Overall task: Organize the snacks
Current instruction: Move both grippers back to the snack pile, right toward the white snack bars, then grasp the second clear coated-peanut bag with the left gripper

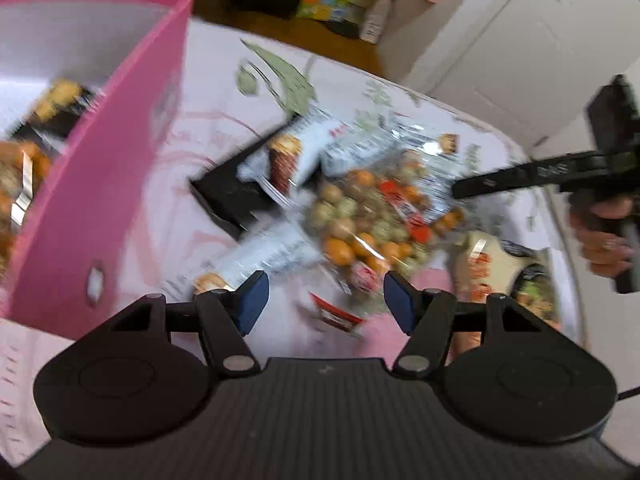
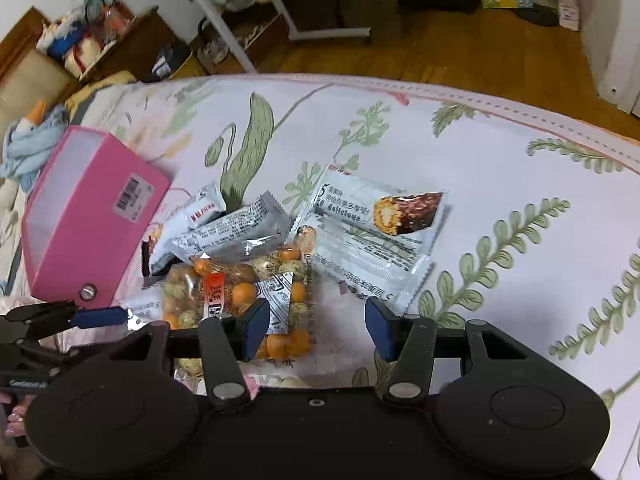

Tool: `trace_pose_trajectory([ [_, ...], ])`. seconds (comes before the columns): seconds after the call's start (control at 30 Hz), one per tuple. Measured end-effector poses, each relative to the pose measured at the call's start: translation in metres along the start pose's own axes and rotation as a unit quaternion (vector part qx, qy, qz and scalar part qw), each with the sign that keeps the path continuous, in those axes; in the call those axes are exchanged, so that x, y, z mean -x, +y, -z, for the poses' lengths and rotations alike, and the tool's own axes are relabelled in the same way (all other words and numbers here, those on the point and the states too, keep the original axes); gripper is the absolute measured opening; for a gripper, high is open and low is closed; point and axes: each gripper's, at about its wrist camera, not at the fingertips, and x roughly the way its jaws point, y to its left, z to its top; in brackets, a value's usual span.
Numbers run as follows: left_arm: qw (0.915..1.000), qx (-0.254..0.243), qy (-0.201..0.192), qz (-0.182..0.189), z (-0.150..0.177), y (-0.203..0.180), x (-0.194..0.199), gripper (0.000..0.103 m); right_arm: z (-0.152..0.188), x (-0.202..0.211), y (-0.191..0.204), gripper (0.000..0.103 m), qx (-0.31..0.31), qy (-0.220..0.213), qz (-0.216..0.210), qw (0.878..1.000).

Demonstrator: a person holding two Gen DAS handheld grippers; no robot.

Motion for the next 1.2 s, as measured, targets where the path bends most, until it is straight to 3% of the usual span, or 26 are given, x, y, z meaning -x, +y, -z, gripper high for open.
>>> trace_pose_trajectory([
  [0.07,0.9991,0.021,0.02,0.03,0.003,0.006,-0.008,0.061,-0.001,-0.001,0.003,0.057,-0.007,0.004,-0.016,1.0],
  [0.1,0.9986,0.028,0.024,0.037,0.005,0.008,-0.013,0.058,-0.002,-0.001,0.006,0.05,-0.001,0.011,-0.019,1.0],
  [0.13,0.9986,0.033,0.021,0.036,0.007,0.01,-0.017,0.054,-0.002,-0.001,0.012,0.039,0.012,0.022,-0.018,1.0],
  [0.23,0.9996,0.022,-0.007,0.019,0.013,0.01,-0.021,0.049,0.002,0.0,0.021,0.033,0.038,0.043,-0.006,0.998],
  [0.47,0.9992,-0.011,-0.038,-0.007,0.012,-0.008,-0.019,0.049,0.009,-0.003,0.016,0.036,0.017,0.045,-0.004,0.999],
  [0.67,0.9996,0.01,-0.024,0.014,0.002,-0.009,-0.03,0.049,0.012,-0.022,0.006,0.06,-0.018,0.046,-0.014,0.999],
  [0.7,0.9995,0.014,-0.016,0.021,0.001,-0.01,-0.032,0.049,0.013,-0.023,0.006,0.06,-0.021,0.043,-0.018,0.999],
  [0.73,0.9996,0.007,-0.012,0.024,0.0,-0.013,-0.034,0.05,0.014,-0.023,0.009,0.047,-0.018,0.041,-0.025,0.999],
  [0.83,0.9996,-0.024,-0.013,0.011,0.003,-0.02,-0.031,0.051,0.016,-0.019,0.028,0.039,0.014,0.049,0.006,0.999],
  [1.07,0.999,-0.044,0.013,0.001,-0.002,-0.028,-0.014,0.051,0.025,-0.003,0.062,0.04,0.02,0.044,0.043,0.998],
  [1.2,0.998,-0.059,0.025,0.005,-0.003,-0.031,0.005,0.051,0.03,0.009,0.083,0.046,0.033,0.042,0.061,0.997],
])
